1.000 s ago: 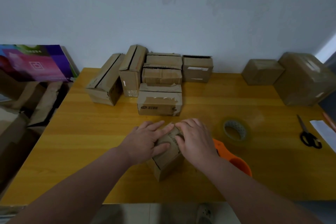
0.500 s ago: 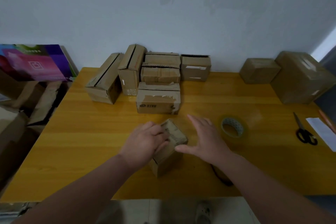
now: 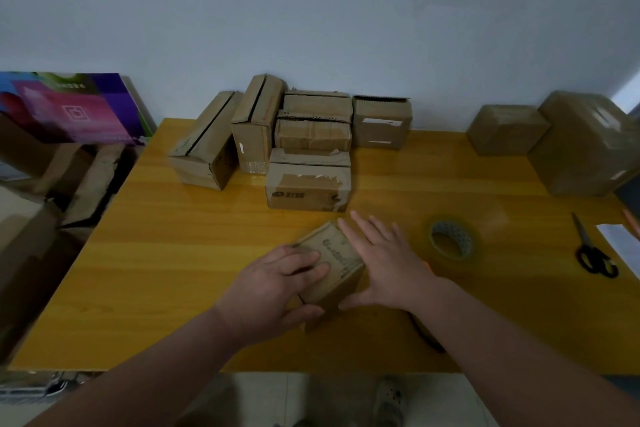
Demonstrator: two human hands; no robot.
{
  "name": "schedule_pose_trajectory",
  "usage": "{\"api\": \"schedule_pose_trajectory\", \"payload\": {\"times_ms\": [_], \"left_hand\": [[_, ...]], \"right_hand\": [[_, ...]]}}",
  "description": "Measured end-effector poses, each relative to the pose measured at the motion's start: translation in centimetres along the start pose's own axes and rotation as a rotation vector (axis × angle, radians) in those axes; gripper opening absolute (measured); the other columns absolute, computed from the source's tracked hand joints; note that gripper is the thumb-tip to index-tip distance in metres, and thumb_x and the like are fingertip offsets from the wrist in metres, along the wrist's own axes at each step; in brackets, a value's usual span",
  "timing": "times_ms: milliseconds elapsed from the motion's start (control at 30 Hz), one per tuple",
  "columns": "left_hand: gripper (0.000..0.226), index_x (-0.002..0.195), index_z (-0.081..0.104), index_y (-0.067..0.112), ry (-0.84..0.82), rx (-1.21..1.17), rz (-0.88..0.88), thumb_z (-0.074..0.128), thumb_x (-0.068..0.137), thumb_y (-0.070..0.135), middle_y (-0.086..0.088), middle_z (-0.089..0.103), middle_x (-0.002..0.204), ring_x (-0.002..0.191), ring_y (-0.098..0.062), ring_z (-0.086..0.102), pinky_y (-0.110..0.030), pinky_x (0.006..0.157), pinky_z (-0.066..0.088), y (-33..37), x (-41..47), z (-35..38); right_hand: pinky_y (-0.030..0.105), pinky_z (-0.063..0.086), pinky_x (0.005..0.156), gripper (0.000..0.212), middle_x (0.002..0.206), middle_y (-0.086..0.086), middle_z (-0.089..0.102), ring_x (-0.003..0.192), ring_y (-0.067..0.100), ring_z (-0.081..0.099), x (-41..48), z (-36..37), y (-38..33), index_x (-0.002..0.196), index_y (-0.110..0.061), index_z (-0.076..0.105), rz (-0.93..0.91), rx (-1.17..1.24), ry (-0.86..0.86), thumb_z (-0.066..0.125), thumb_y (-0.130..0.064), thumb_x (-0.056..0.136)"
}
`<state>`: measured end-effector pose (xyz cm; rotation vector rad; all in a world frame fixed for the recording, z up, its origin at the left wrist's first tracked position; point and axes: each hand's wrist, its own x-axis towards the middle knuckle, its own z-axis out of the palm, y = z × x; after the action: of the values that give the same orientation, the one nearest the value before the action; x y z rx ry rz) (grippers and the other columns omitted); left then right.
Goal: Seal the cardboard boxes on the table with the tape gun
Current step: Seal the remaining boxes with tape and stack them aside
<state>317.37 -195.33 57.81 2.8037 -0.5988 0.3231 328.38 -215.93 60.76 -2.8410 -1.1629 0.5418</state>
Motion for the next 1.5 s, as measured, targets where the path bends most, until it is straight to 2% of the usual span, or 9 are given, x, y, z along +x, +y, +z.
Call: {"api": "schedule_pose_trajectory", "payload": {"times_ms": [433,533,633,900,1133,1233,1367,1433,1500], "left_hand": [[0.056,0.123,0.065,0.02,-0.001,-0.016,0.002,0.05,0.084,0.059,0.0,0.063,0.122,0.11,-0.022,0.059,-0.037,0.094,0.052,0.1,-0.1,0.6],[0.056,0.122,0.066,0.019,0.01,-0.015,0.012,0.05,0.085,0.059,0.0,0.063,0.121,0.109,-0.022,0.059,-0.037,0.093,0.052,0.1,0.0,0.3],[0.056,0.124,0.065,0.019,0.022,-0.03,0.013,0.05,0.086,0.058,-0.001,0.063,0.123,0.112,-0.021,0.057,-0.035,0.096,0.049,0.1,-0.1,0.2],[0.056,0.124,0.065,0.019,-0.001,-0.065,0.003,0.052,0.085,0.058,0.0,0.062,0.123,0.112,-0.021,0.056,-0.035,0.099,0.048,0.0,-0.1,0.6],[0.054,0.122,0.065,0.02,0.018,-0.081,-0.027,0.055,0.083,0.055,0.002,0.059,0.122,0.11,-0.017,0.05,-0.032,0.091,0.05,0.5,0.1,-0.1],[0.053,0.122,0.061,0.024,0.021,-0.149,-0.144,0.06,0.077,0.051,0.002,0.051,0.129,0.117,-0.014,0.038,-0.035,0.091,0.051,1.1,0.6,-0.6],[0.069,0.134,0.04,0.025,-0.139,-0.216,-0.473,0.07,0.075,0.047,0.0,0.022,0.149,0.135,-0.022,0.017,-0.04,0.11,0.033,2.4,2.6,-1.5],[0.089,0.144,0.025,0.023,-0.167,-0.221,-0.585,0.074,0.072,0.044,-0.002,0.028,0.146,0.132,-0.023,0.023,-0.037,0.108,0.032,2.3,3.7,-1.8],[0.104,0.149,0.015,0.022,-0.16,-0.362,-0.723,0.079,0.068,0.035,-0.004,0.031,0.143,0.13,-0.025,0.028,-0.041,0.106,0.036,1.5,4.6,-2.0]], "right_hand": [[0.058,-0.012,0.112,0.127,0.15,0.007,-0.041,0.141,0.034,-0.03,-1.1,-1.1,-2.2,0.147,-0.025,-0.026,-0.092,-0.435,-0.019,0.069,-0.062,0.072],[0.056,-0.015,0.112,0.125,0.148,0.005,-0.043,0.138,0.03,-0.034,-1.2,-1.9,-2.1,0.148,-0.029,-0.024,-0.146,-0.422,-0.032,0.07,-0.061,0.072],[0.055,-0.015,0.112,0.133,0.15,0.005,-0.04,0.14,0.031,-0.032,-0.7,-2.5,-2.1,0.146,-0.024,-0.028,-0.04,-0.351,-0.021,0.074,-0.06,0.069],[0.059,-0.009,0.113,0.131,0.151,0.01,-0.039,0.141,0.036,-0.028,-0.3,-1.2,-3.0,0.146,-0.019,-0.029,-0.005,-0.462,-0.047,0.073,-0.057,0.073],[0.057,-0.013,0.113,0.122,0.147,0.006,-0.045,0.139,0.034,-0.033,-1.4,-1.6,-3.0,0.147,-0.032,-0.025,-0.102,-0.369,-0.092,0.073,-0.05,0.076],[0.055,-0.007,0.117,0.122,0.154,0.003,-0.035,0.143,0.03,-0.026,-2.1,-1.8,-2.4,0.147,-0.033,-0.025,0.046,-0.155,-0.038,0.076,-0.039,0.077],[0.047,0.012,0.12,0.113,0.161,0.001,-0.012,0.148,0.027,-0.006,-3.0,-1.5,-1.1,0.15,-0.029,-0.019,0.215,0.031,-0.001,0.073,-0.028,0.083],[0.041,0.029,0.115,0.103,0.161,0.0,0.009,0.147,0.027,0.011,-3.4,-1.1,-0.4,0.153,-0.026,-0.008,0.272,0.085,0.017,0.07,-0.03,0.086],[0.036,0.044,0.099,0.087,0.15,0.003,0.031,0.139,0.025,0.027,-3.7,-0.6,0.3,0.154,-0.022,0.01,0.364,0.131,0.057,0.068,-0.03,0.088]]}}
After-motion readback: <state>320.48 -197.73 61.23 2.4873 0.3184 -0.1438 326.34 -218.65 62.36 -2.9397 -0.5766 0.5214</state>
